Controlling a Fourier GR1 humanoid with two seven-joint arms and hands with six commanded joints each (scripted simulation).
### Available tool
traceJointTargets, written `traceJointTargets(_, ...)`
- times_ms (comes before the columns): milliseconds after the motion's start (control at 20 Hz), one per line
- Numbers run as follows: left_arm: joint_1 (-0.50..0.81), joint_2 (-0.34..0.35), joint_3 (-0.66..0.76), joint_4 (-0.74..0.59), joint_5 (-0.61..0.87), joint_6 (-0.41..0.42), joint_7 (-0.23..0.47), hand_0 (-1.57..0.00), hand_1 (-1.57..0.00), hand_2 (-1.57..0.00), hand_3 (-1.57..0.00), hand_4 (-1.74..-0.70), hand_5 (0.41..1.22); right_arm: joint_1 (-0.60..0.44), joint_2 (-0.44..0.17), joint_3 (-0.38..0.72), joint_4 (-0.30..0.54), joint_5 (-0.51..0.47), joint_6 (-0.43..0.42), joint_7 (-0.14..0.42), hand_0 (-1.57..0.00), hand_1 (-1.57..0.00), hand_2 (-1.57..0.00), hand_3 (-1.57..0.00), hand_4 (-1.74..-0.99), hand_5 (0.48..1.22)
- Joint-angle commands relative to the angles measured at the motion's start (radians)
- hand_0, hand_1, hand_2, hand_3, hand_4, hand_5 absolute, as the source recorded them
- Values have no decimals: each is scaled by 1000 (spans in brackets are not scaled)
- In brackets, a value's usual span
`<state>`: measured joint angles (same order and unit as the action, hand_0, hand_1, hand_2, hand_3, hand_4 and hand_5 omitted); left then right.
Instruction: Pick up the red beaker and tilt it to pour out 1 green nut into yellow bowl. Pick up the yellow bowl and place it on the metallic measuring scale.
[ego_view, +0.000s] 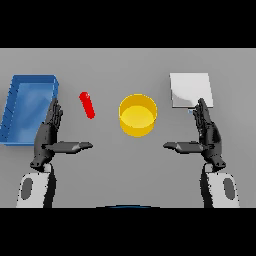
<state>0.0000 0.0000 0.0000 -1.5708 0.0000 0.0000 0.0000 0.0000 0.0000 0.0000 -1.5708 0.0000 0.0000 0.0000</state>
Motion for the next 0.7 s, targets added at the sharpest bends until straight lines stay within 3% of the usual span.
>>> traceJointTargets(0,-2,0,1,1,0,1,1,1,1,1,1,-1093,623,0,0,-1,0,-1,-1,0,1,1,1,1,-1128,660)
traceJointTargets(250,-25,0,6,16,2,5,10,1,1,1,1,-1093,623,0,-11,-9,7,-9,9,1,1,1,1,1,-1128,660)
traceJointTargets(300,24,25,-27,-29,-47,-1,-33,1,1,1,1,-1093,623,34,-36,41,-29,98,-16,-102,1,1,1,1,-1128,660)
traceJointTargets(350,64,28,-56,-58,-88,7,-54,1,1,1,1,-1094,620,60,-46,82,-56,172,-32,-144,1,1,1,1,-1128,663)
traceJointTargets(450,84,33,-81,-103,-127,21,-26,1,1,1,1,-1093,615,100,-49,128,-90,249,-49,-153,1,1,1,1,-1126,666)
traceJointTargets(650,91,29,-108,-115,-162,27,25,1,1,1,1,-1094,613,95,-45,132,-97,268,-64,-124,1,1,1,1,-1120,660)
